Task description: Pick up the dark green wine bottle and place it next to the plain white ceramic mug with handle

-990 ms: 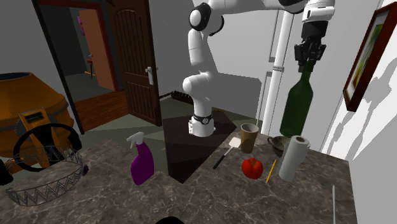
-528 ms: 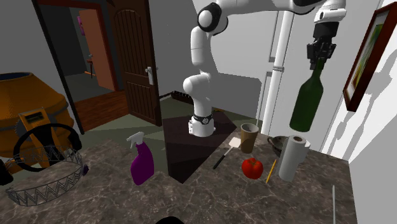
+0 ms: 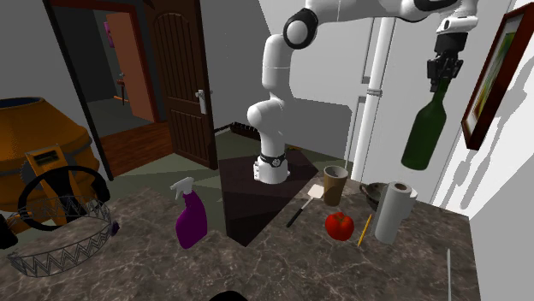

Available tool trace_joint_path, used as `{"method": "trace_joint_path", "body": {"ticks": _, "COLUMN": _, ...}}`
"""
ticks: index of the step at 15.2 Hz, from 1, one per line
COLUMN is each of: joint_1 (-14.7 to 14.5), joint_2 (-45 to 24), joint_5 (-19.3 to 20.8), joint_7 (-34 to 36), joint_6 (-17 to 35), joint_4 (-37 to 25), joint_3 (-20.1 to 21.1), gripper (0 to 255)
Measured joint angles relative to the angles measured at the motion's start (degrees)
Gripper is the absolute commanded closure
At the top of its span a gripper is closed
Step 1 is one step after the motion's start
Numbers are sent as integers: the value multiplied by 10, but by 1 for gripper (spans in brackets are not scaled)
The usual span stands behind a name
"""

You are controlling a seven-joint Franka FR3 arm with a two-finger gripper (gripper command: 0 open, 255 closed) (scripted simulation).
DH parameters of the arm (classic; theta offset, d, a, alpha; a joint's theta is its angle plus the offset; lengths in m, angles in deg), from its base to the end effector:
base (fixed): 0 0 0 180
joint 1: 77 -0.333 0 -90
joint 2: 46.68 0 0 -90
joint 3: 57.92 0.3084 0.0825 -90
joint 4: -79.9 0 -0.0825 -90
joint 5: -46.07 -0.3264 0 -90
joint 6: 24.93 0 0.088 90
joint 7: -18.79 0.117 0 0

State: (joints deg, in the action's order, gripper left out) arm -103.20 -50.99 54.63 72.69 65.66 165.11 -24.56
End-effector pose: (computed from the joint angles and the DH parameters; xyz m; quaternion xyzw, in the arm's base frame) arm 0.2878 0.4315 0.6110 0.9973 0.0479 0.0536 0.0167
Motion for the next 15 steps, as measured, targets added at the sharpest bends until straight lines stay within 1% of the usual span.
{"method": "trace_joint_path", "body": {"ticks": 2, "joint_1": -2, "joint_2": -4, "joint_5": 2, "joint_7": 6, "joint_6": 12, "joint_4": 10, "joint_3": 1, "gripper": 255}}
{"method": "trace_joint_path", "body": {"ticks": 15, "joint_1": 5, "joint_2": 15, "joint_5": -7, "joint_7": 10, "joint_6": 119, "joint_4": 132, "joint_3": -3, "gripper": 255}}
